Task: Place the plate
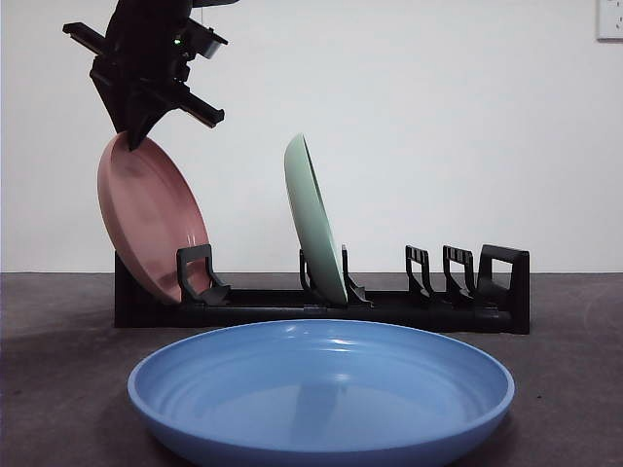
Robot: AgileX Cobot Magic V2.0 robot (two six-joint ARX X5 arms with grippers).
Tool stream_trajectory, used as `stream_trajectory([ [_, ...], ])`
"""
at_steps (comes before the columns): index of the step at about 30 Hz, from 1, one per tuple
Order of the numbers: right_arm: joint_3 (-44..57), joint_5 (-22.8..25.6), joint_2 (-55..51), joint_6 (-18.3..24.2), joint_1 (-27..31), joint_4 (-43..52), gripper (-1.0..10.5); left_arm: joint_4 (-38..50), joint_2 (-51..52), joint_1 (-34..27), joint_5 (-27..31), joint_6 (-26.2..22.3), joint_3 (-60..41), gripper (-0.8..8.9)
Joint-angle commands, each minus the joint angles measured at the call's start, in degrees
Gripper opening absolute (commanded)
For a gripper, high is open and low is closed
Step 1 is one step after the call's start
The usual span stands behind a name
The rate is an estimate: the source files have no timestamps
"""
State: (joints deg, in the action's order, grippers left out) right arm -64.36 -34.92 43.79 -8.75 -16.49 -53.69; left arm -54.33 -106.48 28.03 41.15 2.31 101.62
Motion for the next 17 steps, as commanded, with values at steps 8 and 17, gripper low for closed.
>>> stream_trajectory([
  [8, -1.0, -0.3, 0.3, 1.1, -0.3, 0.6, 3.9, -3.5, -1.2, 0.5, 1.3, -3.6, 9.8, 0.13],
  [17, -1.0, -0.2, 0.3, 1.6, -0.3, 1.5, 3.9, -14.5, -1.0, 1.2, 1.2, -2.9, 22.1, 0.13],
])
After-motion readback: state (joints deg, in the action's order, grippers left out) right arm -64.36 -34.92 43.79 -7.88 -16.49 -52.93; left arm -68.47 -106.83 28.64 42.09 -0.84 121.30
